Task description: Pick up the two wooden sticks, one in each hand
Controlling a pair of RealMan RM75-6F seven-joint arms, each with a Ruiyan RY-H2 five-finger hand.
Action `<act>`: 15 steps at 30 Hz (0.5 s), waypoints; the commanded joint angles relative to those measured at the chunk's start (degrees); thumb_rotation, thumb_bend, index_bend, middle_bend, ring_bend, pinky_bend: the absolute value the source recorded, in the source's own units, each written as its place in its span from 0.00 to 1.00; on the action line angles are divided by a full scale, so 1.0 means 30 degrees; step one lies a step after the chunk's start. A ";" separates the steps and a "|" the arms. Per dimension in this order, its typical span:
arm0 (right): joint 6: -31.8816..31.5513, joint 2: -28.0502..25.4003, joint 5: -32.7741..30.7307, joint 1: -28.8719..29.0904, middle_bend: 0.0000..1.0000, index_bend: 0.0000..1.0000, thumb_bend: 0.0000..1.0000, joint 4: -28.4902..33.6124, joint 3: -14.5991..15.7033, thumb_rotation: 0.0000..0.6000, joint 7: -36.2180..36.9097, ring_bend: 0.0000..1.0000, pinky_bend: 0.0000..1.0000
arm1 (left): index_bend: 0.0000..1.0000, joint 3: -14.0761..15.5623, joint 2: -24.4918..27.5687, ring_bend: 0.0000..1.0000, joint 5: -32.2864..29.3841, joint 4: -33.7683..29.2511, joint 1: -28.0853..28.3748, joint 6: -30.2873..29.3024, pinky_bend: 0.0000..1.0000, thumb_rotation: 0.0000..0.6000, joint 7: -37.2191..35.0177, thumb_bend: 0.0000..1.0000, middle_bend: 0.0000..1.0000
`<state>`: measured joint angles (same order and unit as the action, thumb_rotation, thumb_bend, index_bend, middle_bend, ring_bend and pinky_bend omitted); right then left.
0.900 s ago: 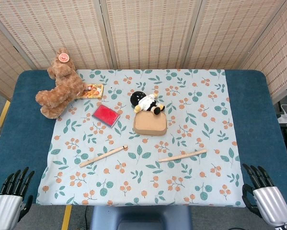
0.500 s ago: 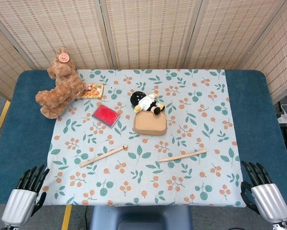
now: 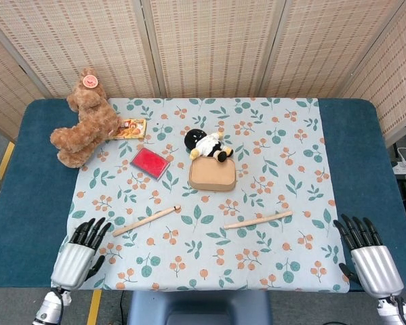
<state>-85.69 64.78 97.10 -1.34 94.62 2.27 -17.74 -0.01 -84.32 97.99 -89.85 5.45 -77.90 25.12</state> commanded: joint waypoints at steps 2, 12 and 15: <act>0.0974 0.0181 -0.0619 0.0580 0.00 0.00 0.11 0.0313 -0.0329 1.00 -0.0959 0.00 0.00 | 0.07 -0.0584 -0.2759 0.01 -0.1081 0.1350 0.1134 0.1596 0.15 1.00 0.1914 0.37 0.04; 0.2364 0.0206 -0.1852 0.1502 0.00 0.00 0.11 0.0198 -0.0818 1.00 -0.1510 0.00 0.00 | 0.12 -0.1440 -0.6049 0.03 -0.2192 0.3886 0.2256 0.1902 0.15 1.00 0.3482 0.37 0.15; 0.2716 0.0243 -0.2143 0.1694 0.00 0.00 0.11 0.0007 -0.0823 1.00 -0.1532 0.00 0.00 | 0.17 -0.1801 -0.7049 0.06 -0.2740 0.5270 0.2734 0.2283 0.15 1.00 0.4069 0.37 0.20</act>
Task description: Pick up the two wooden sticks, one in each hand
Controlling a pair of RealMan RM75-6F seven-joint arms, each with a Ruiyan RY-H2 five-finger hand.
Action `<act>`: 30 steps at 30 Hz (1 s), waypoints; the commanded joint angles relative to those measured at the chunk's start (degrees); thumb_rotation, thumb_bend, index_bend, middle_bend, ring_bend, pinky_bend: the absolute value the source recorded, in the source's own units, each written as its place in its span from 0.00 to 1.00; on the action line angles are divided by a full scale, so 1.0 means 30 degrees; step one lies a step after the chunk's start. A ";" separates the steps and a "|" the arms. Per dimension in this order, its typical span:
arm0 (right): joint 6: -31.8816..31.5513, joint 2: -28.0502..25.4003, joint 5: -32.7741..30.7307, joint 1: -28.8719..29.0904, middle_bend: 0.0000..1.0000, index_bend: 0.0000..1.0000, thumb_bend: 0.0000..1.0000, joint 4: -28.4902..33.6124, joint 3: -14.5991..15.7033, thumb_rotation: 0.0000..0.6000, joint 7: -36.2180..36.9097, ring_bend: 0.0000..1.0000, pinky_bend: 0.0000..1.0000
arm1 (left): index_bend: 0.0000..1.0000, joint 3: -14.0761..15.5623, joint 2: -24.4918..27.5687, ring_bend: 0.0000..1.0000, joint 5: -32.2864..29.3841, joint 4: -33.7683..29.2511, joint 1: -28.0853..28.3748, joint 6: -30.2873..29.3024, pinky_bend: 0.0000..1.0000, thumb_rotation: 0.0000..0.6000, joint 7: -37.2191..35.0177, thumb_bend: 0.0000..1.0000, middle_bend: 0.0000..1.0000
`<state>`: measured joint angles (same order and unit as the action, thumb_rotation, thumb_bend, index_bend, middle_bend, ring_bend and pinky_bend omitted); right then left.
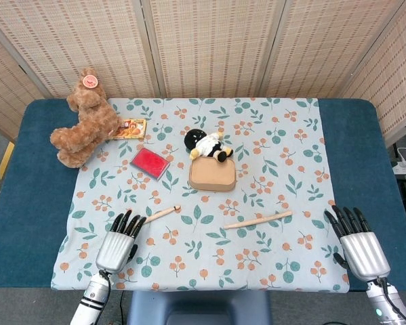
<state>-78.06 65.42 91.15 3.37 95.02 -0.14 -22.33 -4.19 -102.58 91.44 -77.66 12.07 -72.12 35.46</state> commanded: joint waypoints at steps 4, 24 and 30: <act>0.0403 -0.0007 -0.0533 0.0281 0.00 0.00 0.11 -0.0384 -0.0056 1.00 0.0064 0.00 0.00 | 0.23 -0.0680 -0.1857 0.10 -0.1008 0.2681 0.1026 0.0488 0.15 1.00 0.0804 0.37 0.26; 0.0583 -0.0046 -0.1112 0.0593 0.00 0.00 0.11 -0.0468 0.0181 1.00 -0.0037 0.00 0.00 | 0.48 -0.0643 -0.3002 0.24 -0.1826 0.5671 0.1691 -0.0689 0.15 1.00 0.1208 0.39 0.50; 0.0531 -0.0058 -0.1186 0.0621 0.00 0.00 0.11 -0.0211 0.0259 1.00 -0.0411 0.00 0.00 | 0.56 -0.0478 -0.2862 0.28 -0.1885 0.5658 0.1800 -0.0901 0.15 1.00 0.0956 0.41 0.57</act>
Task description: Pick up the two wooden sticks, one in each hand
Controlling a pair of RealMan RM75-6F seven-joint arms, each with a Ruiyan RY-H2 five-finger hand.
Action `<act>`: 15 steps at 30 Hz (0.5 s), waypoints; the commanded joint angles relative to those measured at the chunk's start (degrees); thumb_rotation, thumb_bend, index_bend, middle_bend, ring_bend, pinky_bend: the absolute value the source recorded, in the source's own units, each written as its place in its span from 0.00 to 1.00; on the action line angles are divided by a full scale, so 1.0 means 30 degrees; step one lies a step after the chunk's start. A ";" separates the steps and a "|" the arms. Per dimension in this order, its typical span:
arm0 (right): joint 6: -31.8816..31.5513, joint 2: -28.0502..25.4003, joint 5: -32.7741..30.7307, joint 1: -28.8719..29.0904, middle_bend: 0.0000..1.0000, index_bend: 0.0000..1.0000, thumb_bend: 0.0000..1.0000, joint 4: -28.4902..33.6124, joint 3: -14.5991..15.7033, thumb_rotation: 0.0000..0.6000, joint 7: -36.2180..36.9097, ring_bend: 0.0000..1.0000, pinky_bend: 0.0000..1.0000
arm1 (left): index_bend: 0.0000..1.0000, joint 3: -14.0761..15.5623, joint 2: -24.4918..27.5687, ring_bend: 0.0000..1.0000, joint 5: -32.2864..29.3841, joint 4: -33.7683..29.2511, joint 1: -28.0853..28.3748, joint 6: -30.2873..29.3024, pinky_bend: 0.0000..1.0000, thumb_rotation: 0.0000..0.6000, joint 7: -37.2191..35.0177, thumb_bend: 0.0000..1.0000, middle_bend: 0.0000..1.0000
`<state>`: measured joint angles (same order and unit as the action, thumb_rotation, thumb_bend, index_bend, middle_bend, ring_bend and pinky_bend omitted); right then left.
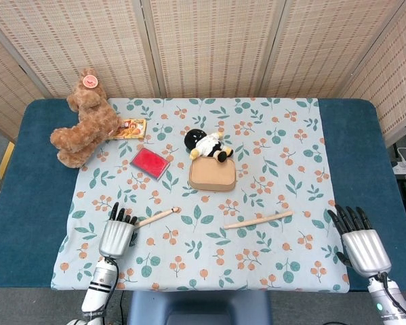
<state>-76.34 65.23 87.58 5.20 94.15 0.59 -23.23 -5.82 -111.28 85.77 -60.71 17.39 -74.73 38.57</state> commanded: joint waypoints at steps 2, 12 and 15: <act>-0.0011 0.0042 -0.0017 0.0034 0.00 0.00 0.11 0.0171 0.0060 1.00 -0.0307 0.00 0.00 | 0.61 0.0186 0.0117 0.30 0.0018 0.0045 0.0062 -0.0030 0.15 1.00 -0.0267 0.44 0.62; 0.0722 0.1099 -0.0411 0.0876 0.00 0.00 0.11 0.0171 -0.0370 1.00 -0.2010 0.00 0.00 | 0.78 0.0947 0.0686 0.42 0.1693 0.0991 0.0253 -0.1876 0.15 1.00 -0.3423 0.57 0.79; 0.1201 0.1685 -0.0616 0.1402 0.00 0.00 0.11 0.0106 -0.0638 1.00 -0.2975 0.00 0.00 | 0.79 0.1235 0.1105 0.44 0.2294 0.1120 0.0274 -0.2556 0.15 1.00 -0.5185 0.56 0.80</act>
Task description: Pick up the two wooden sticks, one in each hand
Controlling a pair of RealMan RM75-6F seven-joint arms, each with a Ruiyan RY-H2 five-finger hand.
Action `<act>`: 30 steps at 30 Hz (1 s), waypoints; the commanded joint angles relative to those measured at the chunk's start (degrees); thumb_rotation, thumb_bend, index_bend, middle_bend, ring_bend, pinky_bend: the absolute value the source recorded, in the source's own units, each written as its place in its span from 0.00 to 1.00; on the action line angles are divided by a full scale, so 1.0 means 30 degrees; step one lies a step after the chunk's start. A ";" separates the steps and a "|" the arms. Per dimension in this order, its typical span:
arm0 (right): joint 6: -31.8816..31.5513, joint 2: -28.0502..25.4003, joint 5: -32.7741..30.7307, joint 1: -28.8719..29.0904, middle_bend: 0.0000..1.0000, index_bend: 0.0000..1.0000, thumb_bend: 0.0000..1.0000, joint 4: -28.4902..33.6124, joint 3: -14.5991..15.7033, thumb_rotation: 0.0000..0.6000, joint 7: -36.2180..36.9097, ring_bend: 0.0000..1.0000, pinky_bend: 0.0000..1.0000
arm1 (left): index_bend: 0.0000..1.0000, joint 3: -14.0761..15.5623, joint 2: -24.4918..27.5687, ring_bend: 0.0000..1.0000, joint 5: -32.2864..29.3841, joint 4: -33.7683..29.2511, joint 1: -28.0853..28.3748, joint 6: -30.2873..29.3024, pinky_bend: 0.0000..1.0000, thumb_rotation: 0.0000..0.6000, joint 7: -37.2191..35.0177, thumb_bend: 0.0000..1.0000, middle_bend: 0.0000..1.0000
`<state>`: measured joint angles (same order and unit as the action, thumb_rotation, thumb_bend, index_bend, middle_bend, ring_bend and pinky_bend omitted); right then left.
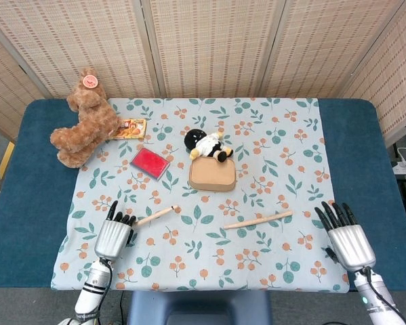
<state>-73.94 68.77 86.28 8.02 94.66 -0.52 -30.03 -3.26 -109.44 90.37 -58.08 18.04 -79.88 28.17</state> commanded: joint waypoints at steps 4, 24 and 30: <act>0.1175 0.1808 -0.0718 0.1338 0.11 0.08 0.15 -0.0365 -0.0775 1.00 -0.2153 0.00 0.00 | 0.79 0.0879 0.1190 0.44 0.1583 0.0142 -0.0142 -0.1999 0.15 1.00 -0.3551 0.56 0.80; 0.2752 0.6703 -0.2352 0.3860 0.32 0.35 0.23 -0.2746 -0.1490 1.00 -0.6281 0.03 0.00 | 0.79 0.1118 0.2819 0.44 0.1904 -0.0523 -0.0398 -0.2701 0.15 1.00 -0.4252 0.56 0.80; 0.3172 0.8014 -0.3530 0.4417 0.35 0.41 0.24 -0.4593 -0.1811 1.00 -0.6937 0.06 0.00 | 0.79 0.1073 0.2942 0.44 0.1882 -0.0342 -0.0391 -0.2737 0.15 1.00 -0.4420 0.56 0.80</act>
<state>-64.88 91.92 76.62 20.73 81.89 -5.64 -50.27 -0.03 -100.62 96.02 -59.11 16.86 -88.09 14.90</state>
